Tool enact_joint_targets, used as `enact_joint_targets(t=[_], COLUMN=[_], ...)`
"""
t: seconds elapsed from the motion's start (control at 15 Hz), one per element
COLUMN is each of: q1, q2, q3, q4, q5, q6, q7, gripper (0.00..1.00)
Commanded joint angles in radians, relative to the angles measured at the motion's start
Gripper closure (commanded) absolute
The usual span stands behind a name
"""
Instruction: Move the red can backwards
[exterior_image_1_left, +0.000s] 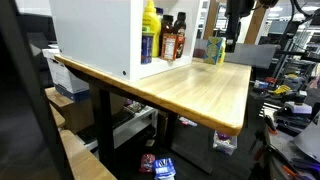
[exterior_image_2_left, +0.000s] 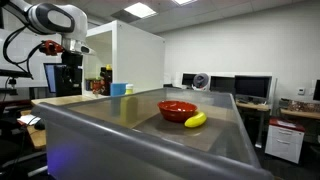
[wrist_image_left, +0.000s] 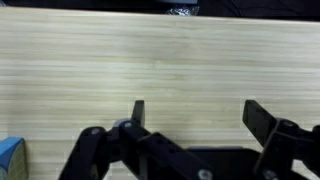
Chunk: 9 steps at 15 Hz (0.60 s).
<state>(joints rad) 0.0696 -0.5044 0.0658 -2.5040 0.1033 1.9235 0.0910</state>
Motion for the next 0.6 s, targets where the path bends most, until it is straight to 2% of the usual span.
enact_joint_targets(t=[0.0, 0.53], q1=[-0.003, -0.005], q2=[0.0, 0.005], q3=[0.003, 0.005], q4=[0.001, 0.007], q5=[0.001, -0.01], q6=[-0.002, -0.015], q7=[-0.001, -0.003], gripper=[0.0, 0.0])
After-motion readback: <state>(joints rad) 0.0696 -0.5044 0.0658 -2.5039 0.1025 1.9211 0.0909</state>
